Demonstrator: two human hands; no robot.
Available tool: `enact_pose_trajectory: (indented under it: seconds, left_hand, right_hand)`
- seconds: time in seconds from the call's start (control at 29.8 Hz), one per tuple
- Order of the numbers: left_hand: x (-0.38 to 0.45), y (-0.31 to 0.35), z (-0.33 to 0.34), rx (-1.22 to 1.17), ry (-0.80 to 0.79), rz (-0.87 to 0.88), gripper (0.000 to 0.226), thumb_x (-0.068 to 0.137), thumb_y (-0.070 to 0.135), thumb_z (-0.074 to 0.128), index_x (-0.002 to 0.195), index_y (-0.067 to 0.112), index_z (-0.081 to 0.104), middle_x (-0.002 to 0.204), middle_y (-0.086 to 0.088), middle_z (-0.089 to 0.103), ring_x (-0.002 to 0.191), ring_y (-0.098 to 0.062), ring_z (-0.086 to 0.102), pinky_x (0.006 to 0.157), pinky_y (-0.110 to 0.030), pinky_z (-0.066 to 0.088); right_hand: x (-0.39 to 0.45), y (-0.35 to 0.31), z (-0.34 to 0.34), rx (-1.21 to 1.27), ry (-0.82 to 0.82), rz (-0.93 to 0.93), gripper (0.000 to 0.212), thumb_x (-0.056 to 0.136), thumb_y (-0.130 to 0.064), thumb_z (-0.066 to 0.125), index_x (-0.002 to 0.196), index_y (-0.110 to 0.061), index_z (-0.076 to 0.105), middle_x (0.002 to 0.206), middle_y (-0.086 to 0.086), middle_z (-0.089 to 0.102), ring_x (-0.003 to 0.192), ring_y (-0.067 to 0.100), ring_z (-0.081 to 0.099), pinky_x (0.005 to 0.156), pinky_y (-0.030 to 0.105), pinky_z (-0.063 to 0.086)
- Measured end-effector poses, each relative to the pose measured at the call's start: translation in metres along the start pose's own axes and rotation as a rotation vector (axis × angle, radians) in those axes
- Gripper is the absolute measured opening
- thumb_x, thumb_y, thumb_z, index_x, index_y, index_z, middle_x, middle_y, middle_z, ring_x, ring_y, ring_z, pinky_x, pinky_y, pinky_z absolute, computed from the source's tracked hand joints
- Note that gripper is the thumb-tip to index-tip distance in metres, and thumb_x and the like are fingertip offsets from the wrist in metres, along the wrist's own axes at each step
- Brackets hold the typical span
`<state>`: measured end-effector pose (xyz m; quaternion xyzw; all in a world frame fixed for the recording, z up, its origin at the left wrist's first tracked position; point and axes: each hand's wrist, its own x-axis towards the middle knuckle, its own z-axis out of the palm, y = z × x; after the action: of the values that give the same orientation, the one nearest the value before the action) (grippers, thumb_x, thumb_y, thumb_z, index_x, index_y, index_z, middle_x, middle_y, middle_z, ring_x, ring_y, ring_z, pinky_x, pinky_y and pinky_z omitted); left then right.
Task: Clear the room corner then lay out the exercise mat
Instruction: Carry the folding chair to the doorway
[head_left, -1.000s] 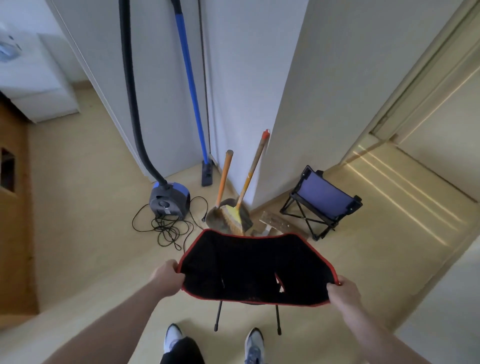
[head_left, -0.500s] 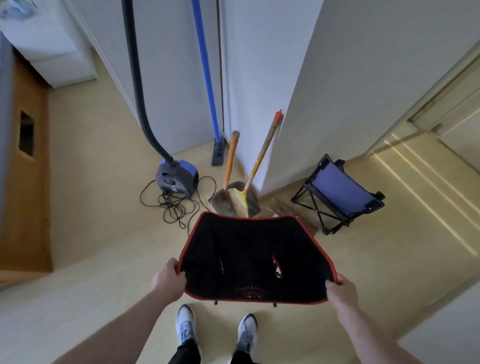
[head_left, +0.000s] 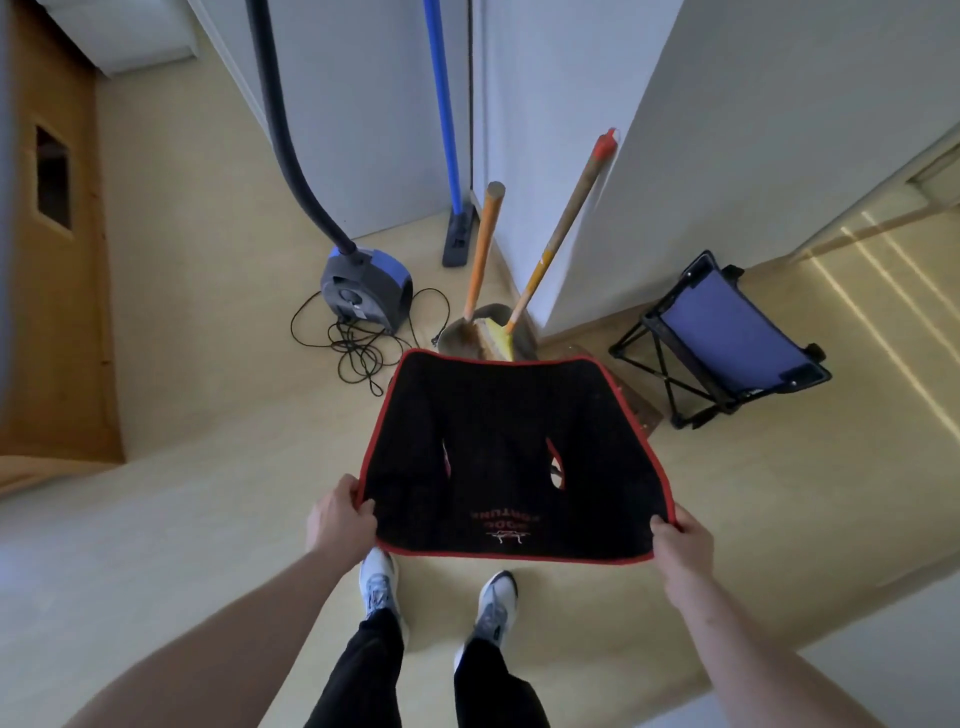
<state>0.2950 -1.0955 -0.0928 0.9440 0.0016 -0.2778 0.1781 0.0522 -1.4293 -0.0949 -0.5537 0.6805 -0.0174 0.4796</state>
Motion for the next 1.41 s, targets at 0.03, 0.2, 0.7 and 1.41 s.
enact_pose_trajectory:
  seconds: [0.03, 0.2, 0.7, 1.41]
  left_hand:
    - [-0.001, -0.002, 0.004, -0.007, 0.002, -0.016, 0.007, 0.091, 0.013, 0.059, 0.089, 0.016, 0.053, 0.076, -0.005, 0.059, 0.067, -0.025, 0.054, 0.055, -0.033, 0.037]
    - [-0.004, -0.015, 0.03, -0.055, -0.026, -0.112, 0.009, 0.09, 0.015, 0.061, 0.09, 0.018, 0.052, 0.075, -0.004, 0.062, 0.067, -0.026, 0.058, 0.055, -0.032, 0.04]
    - [-0.004, -0.009, 0.064, 0.254, -0.423, -0.274, 0.024, 0.087, 0.025, 0.059, 0.108, 0.013, 0.055, 0.09, -0.004, 0.065, 0.069, -0.021, 0.065, 0.049, -0.026, 0.046]
    - [-0.084, -0.031, 0.034, 0.063, -0.528, 0.014, 0.051, 0.087, 0.021, 0.046, 0.137, 0.016, 0.053, 0.124, -0.01, 0.062, 0.108, -0.026, 0.058, 0.09, -0.032, 0.049]
  right_hand:
    - [0.0, -0.001, 0.003, -0.006, 0.001, 0.001, 0.032, 0.097, -0.002, 0.055, 0.121, -0.012, 0.073, 0.102, 0.005, 0.073, 0.097, 0.029, 0.065, 0.087, 0.035, 0.049]
    - [0.016, 0.004, 0.01, -0.014, 0.004, 0.03, 0.033, 0.099, -0.001, 0.053, 0.124, -0.012, 0.071, 0.105, 0.005, 0.07, 0.098, 0.027, 0.063, 0.09, 0.033, 0.048]
    - [0.063, 0.003, 0.025, -0.232, -0.03, 0.24, 0.055, 0.097, -0.021, 0.06, 0.143, -0.004, 0.035, 0.133, 0.02, 0.054, 0.117, 0.045, 0.056, 0.098, 0.047, 0.049]
    - [-0.071, 0.022, 0.03, -0.302, -0.306, -0.103, 0.078, 0.094, -0.002, 0.061, 0.16, -0.02, 0.024, 0.162, 0.008, 0.03, 0.144, 0.032, 0.04, 0.114, 0.044, 0.039]
